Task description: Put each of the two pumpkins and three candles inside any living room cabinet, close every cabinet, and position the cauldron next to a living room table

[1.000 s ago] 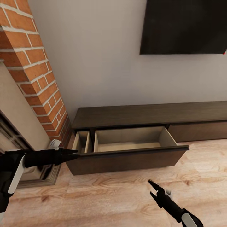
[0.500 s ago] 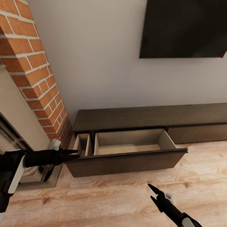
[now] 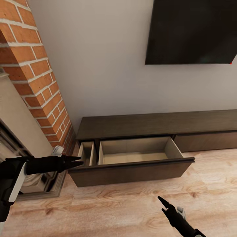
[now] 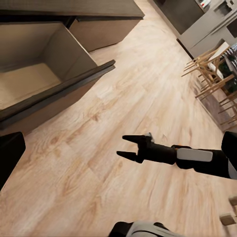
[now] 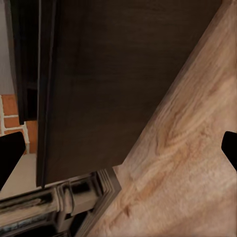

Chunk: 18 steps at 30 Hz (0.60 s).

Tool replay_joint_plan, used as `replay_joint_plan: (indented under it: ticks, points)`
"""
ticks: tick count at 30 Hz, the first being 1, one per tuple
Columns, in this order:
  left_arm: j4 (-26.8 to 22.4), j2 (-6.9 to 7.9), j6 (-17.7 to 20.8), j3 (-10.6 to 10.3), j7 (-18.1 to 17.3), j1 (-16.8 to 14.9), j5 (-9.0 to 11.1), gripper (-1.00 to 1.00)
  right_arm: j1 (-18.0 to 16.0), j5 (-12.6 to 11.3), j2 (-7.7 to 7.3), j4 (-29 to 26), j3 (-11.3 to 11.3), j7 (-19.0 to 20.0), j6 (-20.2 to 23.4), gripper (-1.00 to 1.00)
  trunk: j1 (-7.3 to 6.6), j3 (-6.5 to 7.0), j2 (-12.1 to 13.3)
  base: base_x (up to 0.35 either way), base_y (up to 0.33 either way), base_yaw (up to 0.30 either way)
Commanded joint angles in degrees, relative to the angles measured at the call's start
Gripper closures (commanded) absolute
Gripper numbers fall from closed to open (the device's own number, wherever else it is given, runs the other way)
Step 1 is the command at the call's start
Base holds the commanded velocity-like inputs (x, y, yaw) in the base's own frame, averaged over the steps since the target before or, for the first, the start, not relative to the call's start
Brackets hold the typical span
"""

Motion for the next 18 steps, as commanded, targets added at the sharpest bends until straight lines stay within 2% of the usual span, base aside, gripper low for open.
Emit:
replay_joint_plan:
  ticks: [1, 2, 7, 12, 18]
  points:
    - [0.04, 0.02, 0.48, -0.02, 0.59, -0.03, 0.11, -1.00, 0.03, -0.30, 0.04, 0.06, -0.18, 0.08, 0.44, -1.00, -0.23, 0.14, 0.40, 0.000, 0.000, 0.000]
    - [0.06, 0.02, 0.48, -0.03, 1.54, -0.02, 0.09, -1.00, 0.07, -0.12, 0.07, 0.14, -0.18, 0.05, 0.40, -1.00, -0.45, 0.32, 0.80, 0.000, 0.000, 0.000]
    - [0.17, -0.09, 0.48, -0.05, 3.98, -0.04, 0.09, -1.00, 0.71, 4.12, 0.24, 0.49, -0.44, -0.17, -1.14, -1.00, -1.55, 1.27, 2.80, 0.000, 0.000, -0.044]
    - [0.19, -0.35, 0.47, -0.26, 4.63, -0.10, 0.12, -1.00, 1.42, 4.83, -0.04, 1.75, -0.90, -0.31, -3.51, -1.00, -2.65, 2.37, 4.81, 0.000, 0.000, -0.204]
    - [0.19, -0.36, 0.43, -0.26, 4.84, -0.11, 0.16, -1.00, 1.67, 4.94, 0.04, 2.31, -1.03, -0.39, -4.12, -1.00, -3.97, 3.74, 7.22, 0.000, 0.000, -0.255]
